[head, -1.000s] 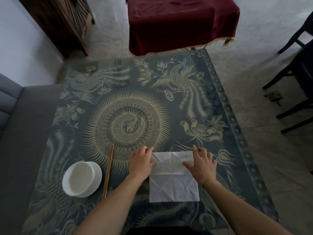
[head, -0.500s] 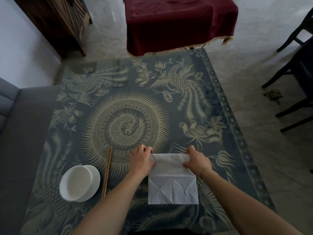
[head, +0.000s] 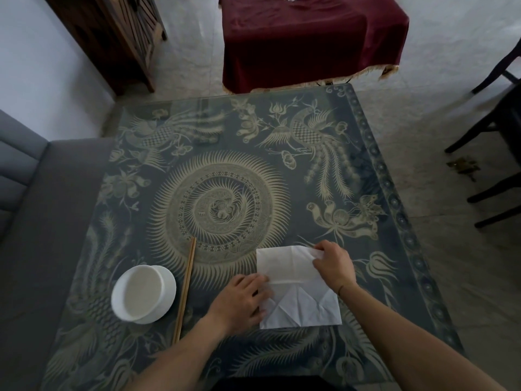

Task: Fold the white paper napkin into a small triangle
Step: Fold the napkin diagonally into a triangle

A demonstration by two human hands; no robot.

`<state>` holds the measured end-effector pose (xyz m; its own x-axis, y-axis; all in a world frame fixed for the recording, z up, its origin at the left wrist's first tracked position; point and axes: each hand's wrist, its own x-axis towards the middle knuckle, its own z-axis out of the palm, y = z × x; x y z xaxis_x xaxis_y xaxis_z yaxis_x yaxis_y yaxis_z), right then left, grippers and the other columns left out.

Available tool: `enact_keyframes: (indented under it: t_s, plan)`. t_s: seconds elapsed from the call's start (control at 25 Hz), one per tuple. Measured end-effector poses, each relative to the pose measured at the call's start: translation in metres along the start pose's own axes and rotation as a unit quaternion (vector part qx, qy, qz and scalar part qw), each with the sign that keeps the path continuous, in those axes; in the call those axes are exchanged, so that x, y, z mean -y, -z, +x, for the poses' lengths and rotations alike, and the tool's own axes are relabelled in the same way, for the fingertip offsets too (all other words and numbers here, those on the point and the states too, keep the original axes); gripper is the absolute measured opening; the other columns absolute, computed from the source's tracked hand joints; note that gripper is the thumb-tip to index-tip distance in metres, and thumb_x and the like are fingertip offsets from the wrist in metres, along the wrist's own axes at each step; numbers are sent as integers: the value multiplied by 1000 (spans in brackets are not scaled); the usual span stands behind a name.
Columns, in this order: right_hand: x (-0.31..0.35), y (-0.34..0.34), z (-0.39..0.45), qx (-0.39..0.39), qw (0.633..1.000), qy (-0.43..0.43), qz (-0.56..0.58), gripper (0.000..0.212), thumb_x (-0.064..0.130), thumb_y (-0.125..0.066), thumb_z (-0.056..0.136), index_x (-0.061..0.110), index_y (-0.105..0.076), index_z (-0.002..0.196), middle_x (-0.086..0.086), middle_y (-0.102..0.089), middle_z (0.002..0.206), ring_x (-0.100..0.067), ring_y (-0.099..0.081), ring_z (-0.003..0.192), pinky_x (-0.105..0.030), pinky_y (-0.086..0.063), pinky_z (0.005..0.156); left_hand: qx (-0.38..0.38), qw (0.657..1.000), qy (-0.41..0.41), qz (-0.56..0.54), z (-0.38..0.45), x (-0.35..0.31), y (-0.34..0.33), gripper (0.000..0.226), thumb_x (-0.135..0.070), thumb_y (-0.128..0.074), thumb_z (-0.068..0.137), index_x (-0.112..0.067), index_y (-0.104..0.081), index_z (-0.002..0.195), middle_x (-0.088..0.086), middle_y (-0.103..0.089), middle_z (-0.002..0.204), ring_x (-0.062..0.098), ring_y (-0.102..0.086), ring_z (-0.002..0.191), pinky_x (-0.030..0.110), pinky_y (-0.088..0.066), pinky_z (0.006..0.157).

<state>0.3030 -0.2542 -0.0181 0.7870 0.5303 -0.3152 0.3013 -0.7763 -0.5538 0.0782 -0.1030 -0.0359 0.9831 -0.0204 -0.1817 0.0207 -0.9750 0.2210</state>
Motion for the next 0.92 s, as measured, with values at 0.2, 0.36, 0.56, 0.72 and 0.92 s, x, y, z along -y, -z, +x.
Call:
enact_keyframes:
  t_s: [0.2, 0.36, 0.56, 0.72, 0.92]
  plan:
    - [7, -5, -20, -56, 993, 101, 27, 18, -2, -69, 73, 16, -70, 79, 0, -61, 85, -27, -59, 78, -39, -48, 66, 44, 999, 9, 17, 1, -5, 4, 60, -56, -47, 89, -27, -41, 142, 4, -42, 148, 25, -36, 136, 48, -32, 110]
    - [8, -14, -48, -47, 986, 159, 8, 28, 1, -74, 65, 24, -67, 79, 7, -62, 91, -21, -59, 79, -35, -47, 64, 33, 999, 8, 6, 3, -7, 1, 57, -54, -54, 85, -27, -50, 136, 7, -48, 143, 29, -46, 128, 46, -35, 106]
    - [10, -27, -74, -82, 965, 246, -27, 28, 10, -85, 65, 22, -70, 85, 4, -67, 94, -22, -63, 85, -37, -48, 69, 33, 999, 9, -8, 1, -3, -7, 61, -54, -53, 85, -28, -47, 140, 8, -43, 148, 30, -44, 130, 50, -34, 107]
    - [13, -34, -79, -128, 961, 244, 9, 23, 12, -84, 72, 16, -70, 89, -3, -65, 103, -21, -61, 92, -34, -51, 69, 56, 998, -10, 8, 6, 0, -4, 65, -55, -48, 87, -27, -39, 145, 1, -29, 158, 28, -39, 131, 50, -31, 107]
    - [17, -35, -81, -126, 951, 281, -4, 14, 18, -79, 80, 19, -70, 90, -1, -64, 103, -20, -61, 90, -32, -50, 65, 73, 996, -24, 34, 12, 2, 2, 71, -53, -50, 82, -27, -34, 146, 4, -32, 153, 30, -34, 128, 52, -28, 104]
